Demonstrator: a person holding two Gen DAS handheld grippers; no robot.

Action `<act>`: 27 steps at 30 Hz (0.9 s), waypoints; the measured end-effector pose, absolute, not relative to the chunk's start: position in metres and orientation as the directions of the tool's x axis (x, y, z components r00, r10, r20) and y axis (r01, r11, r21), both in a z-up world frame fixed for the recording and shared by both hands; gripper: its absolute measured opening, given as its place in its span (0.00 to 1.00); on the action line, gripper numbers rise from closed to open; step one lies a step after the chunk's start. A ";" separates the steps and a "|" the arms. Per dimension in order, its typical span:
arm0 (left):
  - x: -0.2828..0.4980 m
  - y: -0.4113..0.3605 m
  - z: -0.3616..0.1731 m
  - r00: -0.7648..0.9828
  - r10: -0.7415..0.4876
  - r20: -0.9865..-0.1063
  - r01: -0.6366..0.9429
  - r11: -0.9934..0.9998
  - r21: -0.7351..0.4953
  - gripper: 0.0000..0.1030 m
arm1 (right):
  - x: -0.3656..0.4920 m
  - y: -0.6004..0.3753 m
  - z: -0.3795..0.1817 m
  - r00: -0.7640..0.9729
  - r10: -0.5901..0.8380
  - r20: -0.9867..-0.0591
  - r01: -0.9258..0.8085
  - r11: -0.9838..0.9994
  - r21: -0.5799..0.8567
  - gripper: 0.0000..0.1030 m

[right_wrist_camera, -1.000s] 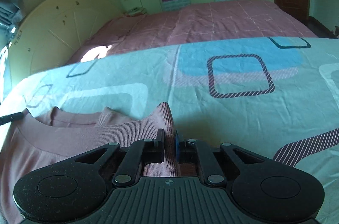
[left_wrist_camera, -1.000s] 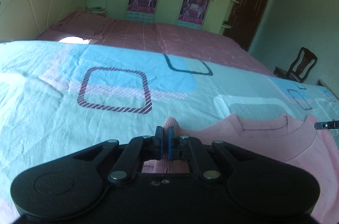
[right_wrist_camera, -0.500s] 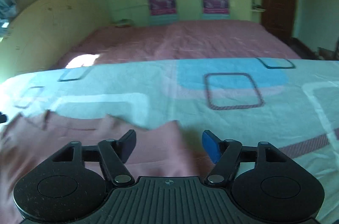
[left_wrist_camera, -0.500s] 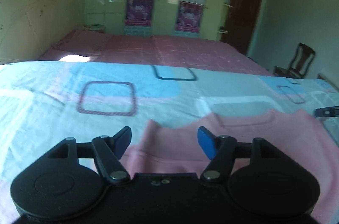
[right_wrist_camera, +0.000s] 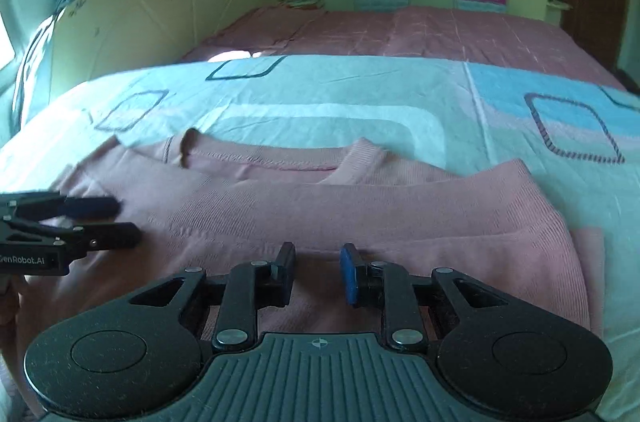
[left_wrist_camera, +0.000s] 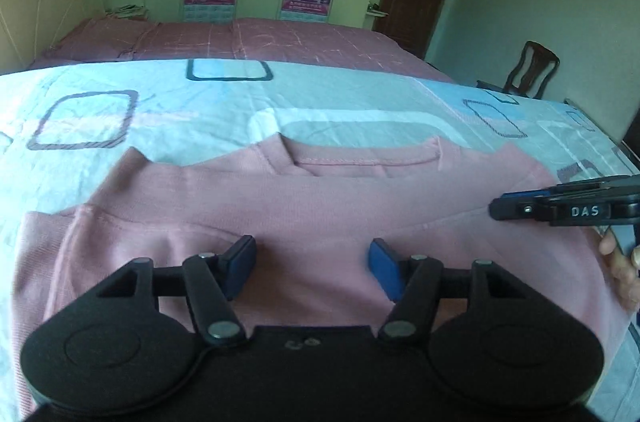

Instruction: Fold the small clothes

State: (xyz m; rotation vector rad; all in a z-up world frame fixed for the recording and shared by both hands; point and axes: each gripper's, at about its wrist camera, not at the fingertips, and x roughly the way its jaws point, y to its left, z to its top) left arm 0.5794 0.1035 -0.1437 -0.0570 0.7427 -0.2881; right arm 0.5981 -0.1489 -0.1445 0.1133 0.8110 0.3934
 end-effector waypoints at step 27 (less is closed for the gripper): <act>0.517 0.045 -0.148 0.725 -0.268 -0.634 0.281 0.956 -0.082 0.66 | 0.512 -0.094 -0.145 0.615 0.444 -0.651 -0.464 0.872 0.156 0.38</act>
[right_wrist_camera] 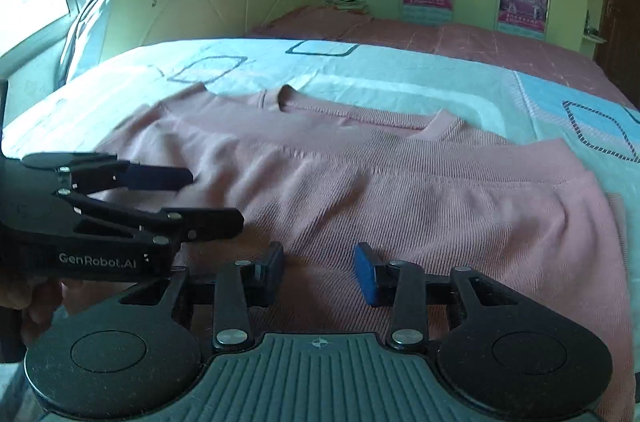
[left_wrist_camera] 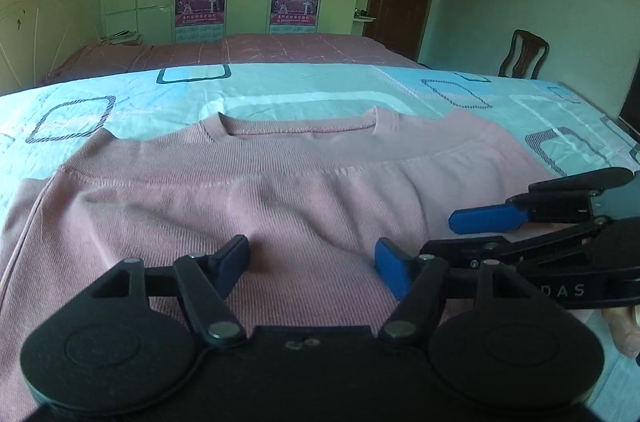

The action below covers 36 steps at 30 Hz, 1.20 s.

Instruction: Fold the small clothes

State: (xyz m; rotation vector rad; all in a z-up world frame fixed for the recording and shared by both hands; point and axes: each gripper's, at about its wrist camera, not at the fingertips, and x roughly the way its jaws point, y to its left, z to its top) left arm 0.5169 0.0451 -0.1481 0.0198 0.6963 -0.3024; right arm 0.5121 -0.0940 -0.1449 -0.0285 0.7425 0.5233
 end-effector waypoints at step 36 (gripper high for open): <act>0.418 0.098 -0.156 0.748 -0.122 -0.652 0.155 0.988 -0.007 0.66 | 0.420 -0.183 -0.150 0.645 0.264 -0.717 -0.302 0.950 0.078 0.38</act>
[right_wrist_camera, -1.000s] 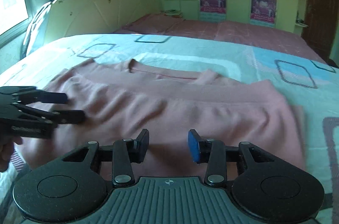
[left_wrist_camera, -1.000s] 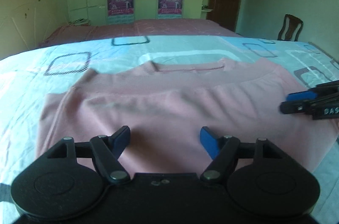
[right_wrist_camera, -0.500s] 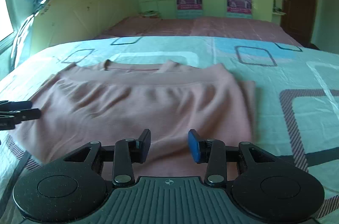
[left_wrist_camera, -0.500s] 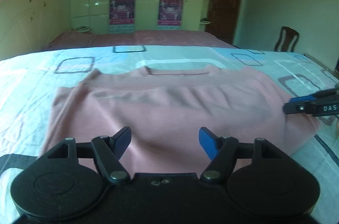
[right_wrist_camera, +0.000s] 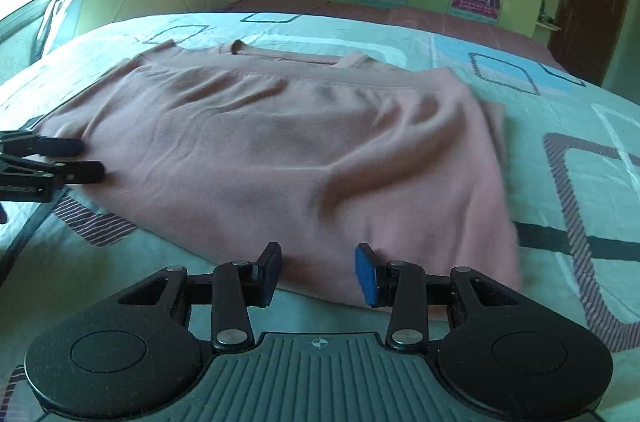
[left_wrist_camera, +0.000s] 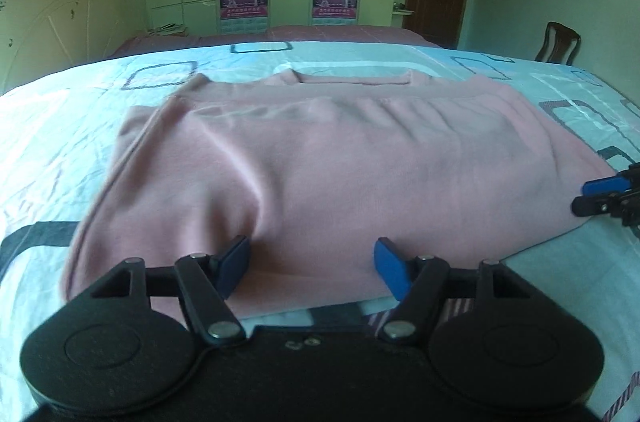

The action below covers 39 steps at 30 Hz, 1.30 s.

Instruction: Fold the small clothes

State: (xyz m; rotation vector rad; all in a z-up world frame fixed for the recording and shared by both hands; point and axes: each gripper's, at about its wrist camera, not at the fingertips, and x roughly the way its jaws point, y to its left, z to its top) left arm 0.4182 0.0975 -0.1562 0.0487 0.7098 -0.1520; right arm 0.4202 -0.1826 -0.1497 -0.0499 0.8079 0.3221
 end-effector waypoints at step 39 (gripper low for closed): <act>0.383 0.171 -0.144 0.752 0.070 -0.655 -0.120 0.992 -0.032 0.78 | 0.415 -0.242 -0.150 0.639 0.203 -0.741 -0.186 0.977 0.108 0.38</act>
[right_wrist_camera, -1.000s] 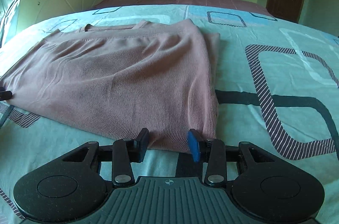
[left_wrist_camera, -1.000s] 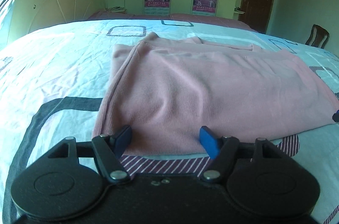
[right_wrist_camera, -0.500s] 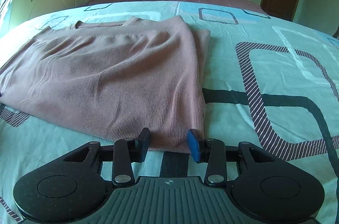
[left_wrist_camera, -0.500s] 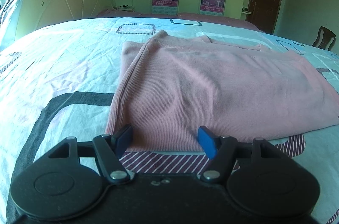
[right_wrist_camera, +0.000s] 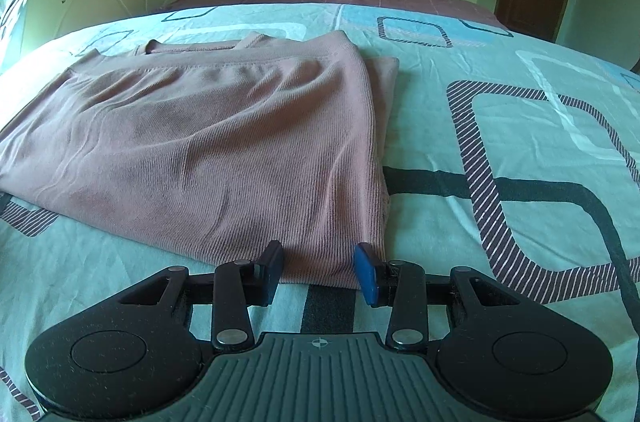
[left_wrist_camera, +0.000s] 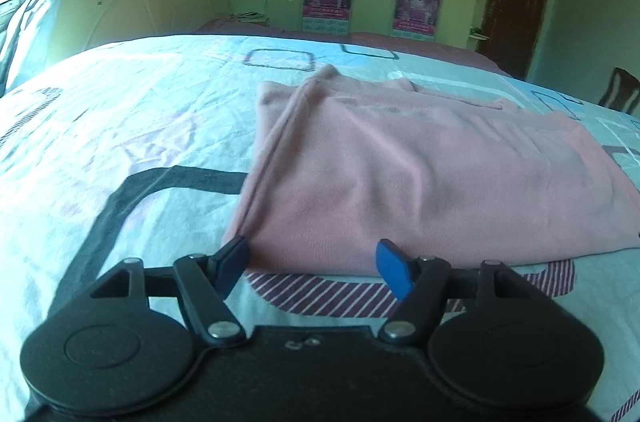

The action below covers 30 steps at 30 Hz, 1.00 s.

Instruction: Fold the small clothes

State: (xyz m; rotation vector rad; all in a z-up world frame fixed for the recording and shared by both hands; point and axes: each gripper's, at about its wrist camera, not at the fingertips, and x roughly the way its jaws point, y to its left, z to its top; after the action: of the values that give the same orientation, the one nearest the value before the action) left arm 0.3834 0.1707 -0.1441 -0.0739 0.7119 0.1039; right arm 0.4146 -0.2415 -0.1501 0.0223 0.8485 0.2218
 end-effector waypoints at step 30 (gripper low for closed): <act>0.416 0.233 -0.163 0.900 -0.206 -0.385 -0.228 0.529 -0.817 0.08 | 0.482 -0.077 -0.120 0.604 0.528 -0.597 -0.406 0.849 0.340 0.01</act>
State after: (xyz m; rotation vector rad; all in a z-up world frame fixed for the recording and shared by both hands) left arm 0.4165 0.2331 -0.1629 -1.0239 0.4724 0.0135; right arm 0.4818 -0.0772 -0.1199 0.1763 0.7462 0.5433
